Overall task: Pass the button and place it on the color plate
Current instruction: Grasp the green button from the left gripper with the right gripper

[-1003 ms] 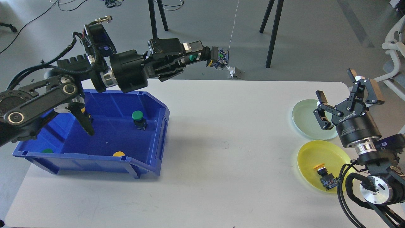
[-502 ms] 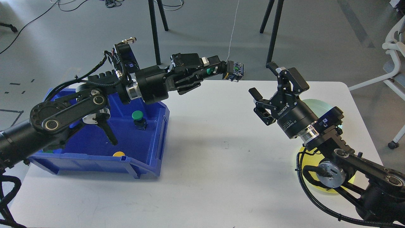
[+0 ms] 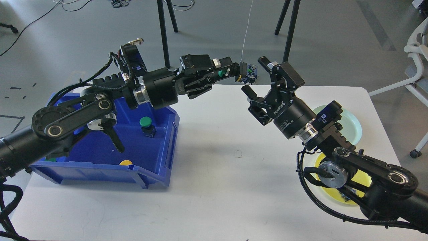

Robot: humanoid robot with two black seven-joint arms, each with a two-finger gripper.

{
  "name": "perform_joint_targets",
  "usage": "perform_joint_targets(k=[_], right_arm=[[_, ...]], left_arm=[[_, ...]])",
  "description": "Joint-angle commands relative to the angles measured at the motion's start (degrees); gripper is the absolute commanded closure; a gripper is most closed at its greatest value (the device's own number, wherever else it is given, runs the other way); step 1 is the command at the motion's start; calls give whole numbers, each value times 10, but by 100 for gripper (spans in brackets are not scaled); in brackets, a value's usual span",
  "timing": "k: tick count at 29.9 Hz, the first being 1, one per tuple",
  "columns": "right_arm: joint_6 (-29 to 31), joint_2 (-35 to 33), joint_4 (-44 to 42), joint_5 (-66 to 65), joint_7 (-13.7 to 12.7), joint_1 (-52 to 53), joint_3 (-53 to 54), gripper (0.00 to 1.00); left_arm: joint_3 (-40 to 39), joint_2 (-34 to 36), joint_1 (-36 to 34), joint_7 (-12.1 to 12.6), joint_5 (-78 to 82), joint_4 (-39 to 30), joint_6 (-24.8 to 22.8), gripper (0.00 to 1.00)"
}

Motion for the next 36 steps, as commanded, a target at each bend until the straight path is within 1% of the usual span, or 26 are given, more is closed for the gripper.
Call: perform_joint_targets(k=[1, 4, 9, 13, 18, 23, 31, 33, 36], right_arm=[[1, 1, 1, -2, 0, 8, -18, 7], [1, 2, 1, -1, 0, 14, -19, 8], [1, 6, 0, 3, 0, 21, -19, 23], [0, 7, 0, 3, 0, 23, -19, 30], [1, 8, 0, 6, 0, 28, -17, 35], [1, 6, 1, 7, 0, 30, -13, 44], [1, 6, 1, 6, 0, 30, -10, 71], [0, 7, 1, 6, 0, 30, -8, 78], [0, 4, 1, 6, 0, 30, -5, 83]], left_arm=[[0, 0, 0, 0, 0, 0, 0, 97], [0, 0, 0, 0, 0, 0, 0, 97], [0, 0, 0, 0, -1, 1, 0, 97], [-1, 1, -1, 0, -2, 3, 0, 97], [-1, 1, 0, 0, -2, 3, 0, 97], [-1, 1, -1, 0, -2, 4, 0, 97], [0, -1, 0, 0, -2, 3, 0, 96], [0, -2, 0, 0, -2, 4, 0, 93], [0, -2, 0, 0, -2, 4, 0, 92]])
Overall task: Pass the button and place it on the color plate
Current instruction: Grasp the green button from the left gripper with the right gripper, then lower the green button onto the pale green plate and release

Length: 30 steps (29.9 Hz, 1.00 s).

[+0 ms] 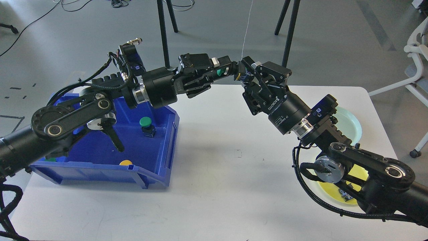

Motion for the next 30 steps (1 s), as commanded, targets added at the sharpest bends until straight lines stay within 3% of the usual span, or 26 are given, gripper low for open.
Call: perform_joint_targets(k=[1, 5, 6, 7, 9, 12, 19, 26, 30], right_arm=[[-1, -2, 0, 0, 0, -1, 5, 85], [1, -5, 0, -1, 0, -1, 4, 91], [2, -6, 0, -1, 0, -1, 4, 93], [2, -7, 0, -2, 0, -3, 2, 94], [7, -9, 0, -4, 0, -7, 1, 95], [11, -23, 1, -3, 0, -20, 6, 97], [-13, -23, -2, 24, 0, -129, 140, 98], [-167, -11, 6, 280, 0, -255, 281, 98], [-243, -10, -4, 368, 0, -278, 303, 98]], left_arm=[[0, 0, 1, 0, 0, -1, 0, 91], [0, 0, 1, 0, 0, -1, 0, 67], [0, 0, 1, 0, 0, -1, 0, 51], [0, 0, 1, 0, -1, -1, 0, 43], [0, -1, 0, 0, 0, -1, 0, 40], [0, -1, 0, 0, -1, -1, 0, 28], [0, -5, 0, 0, -1, -1, 0, 24], [0, -5, -1, 0, -1, -1, 0, 23], [0, -5, -1, 0, -1, -1, 0, 23]])
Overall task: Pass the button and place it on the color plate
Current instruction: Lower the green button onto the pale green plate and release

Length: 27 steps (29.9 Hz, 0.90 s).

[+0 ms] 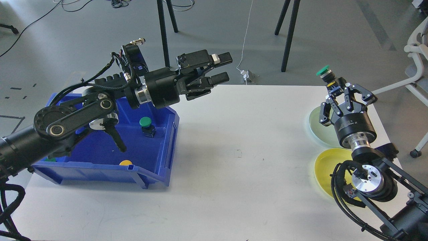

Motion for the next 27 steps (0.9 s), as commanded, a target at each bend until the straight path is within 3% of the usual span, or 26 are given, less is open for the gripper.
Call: perform_joint_targets(k=[1, 17, 21, 27], right_arm=[[-66, 0, -13, 75, 0, -15, 16, 98], [-78, 30, -229, 96, 0, 100, 3, 95], [-78, 60, -283, 96, -2, 136, -20, 83], [-78, 73, -292, 96, -16, 142, -21, 58]], left_arm=[[0, 0, 0, 0, 0, 0, 0, 23], [0, 0, 0, 0, 0, 0, 0, 23], [0, 0, 0, 0, 1, 0, 0, 23], [0, 0, 0, 0, 0, 0, 0, 23]])
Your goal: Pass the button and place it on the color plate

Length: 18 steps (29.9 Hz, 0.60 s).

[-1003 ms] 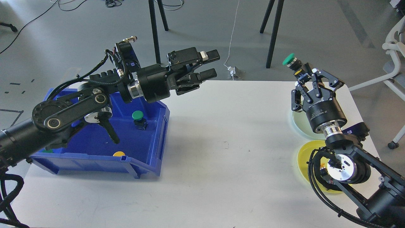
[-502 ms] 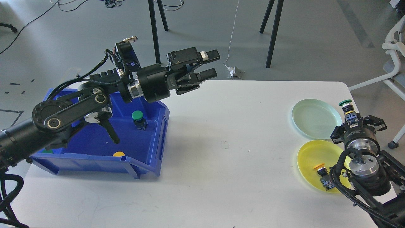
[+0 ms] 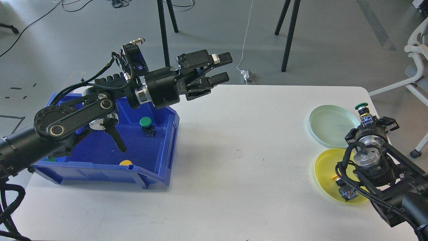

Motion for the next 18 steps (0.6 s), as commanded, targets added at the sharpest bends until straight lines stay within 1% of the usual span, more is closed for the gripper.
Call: perform_joint_targets(k=[1, 9, 14, 16, 18], right_arm=[[0, 14, -6, 0, -11, 2, 0, 55], [0, 16, -16, 1, -13, 1, -1, 46], [0, 16, -9, -1, -12, 2, -2, 42], [0, 15, -7, -4, -12, 3, -5, 37], [0, 14, 7, -12, -11, 7, -23, 30]], left_arm=[[0, 0, 0, 0, 0, 0, 0, 23], [0, 0, 0, 0, 0, 0, 0, 22], [-1, 0, 1, 0, 0, 0, 0, 22], [-1, 0, 1, 0, 0, 0, 0, 22], [-1, 0, 1, 0, 0, 0, 0, 22]])
